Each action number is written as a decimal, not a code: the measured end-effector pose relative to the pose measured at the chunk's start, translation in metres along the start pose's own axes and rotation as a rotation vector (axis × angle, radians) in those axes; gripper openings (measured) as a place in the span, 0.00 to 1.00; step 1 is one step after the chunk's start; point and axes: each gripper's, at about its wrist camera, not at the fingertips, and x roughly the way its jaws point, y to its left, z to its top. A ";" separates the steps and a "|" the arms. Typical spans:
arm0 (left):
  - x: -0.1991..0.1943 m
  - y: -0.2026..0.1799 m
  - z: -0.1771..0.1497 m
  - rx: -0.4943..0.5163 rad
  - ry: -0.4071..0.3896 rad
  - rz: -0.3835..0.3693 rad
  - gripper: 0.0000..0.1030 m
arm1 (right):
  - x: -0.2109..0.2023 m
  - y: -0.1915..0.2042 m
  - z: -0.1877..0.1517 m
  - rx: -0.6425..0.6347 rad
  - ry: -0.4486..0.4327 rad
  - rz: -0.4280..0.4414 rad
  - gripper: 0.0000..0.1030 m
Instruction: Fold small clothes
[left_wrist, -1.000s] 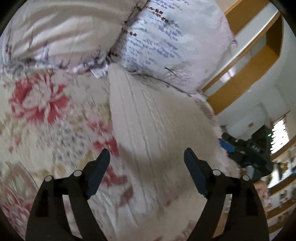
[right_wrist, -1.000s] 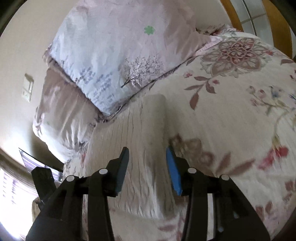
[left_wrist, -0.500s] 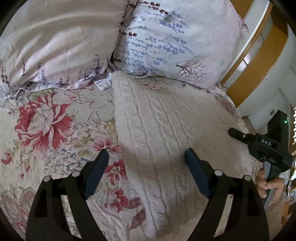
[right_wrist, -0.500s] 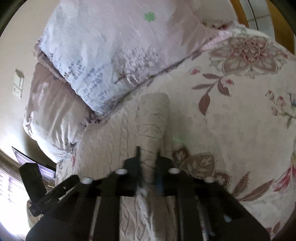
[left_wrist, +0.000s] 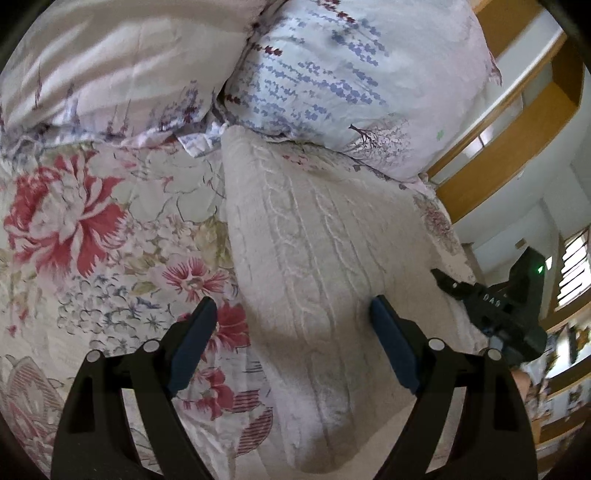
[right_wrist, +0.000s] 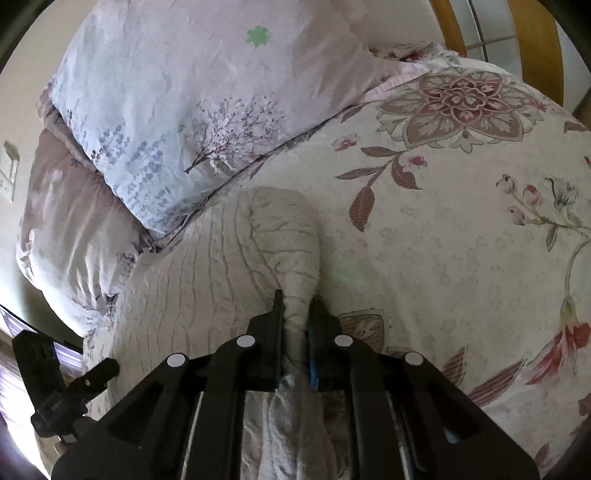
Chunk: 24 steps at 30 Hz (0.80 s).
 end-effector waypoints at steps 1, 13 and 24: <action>0.001 0.002 0.001 -0.015 0.004 -0.013 0.82 | 0.000 0.000 0.001 0.001 0.007 -0.004 0.18; 0.014 0.024 0.008 -0.165 0.050 -0.171 0.82 | -0.017 -0.024 0.011 0.137 0.051 0.172 0.64; 0.024 0.032 0.011 -0.245 0.066 -0.263 0.74 | 0.012 -0.016 0.012 0.136 0.170 0.223 0.63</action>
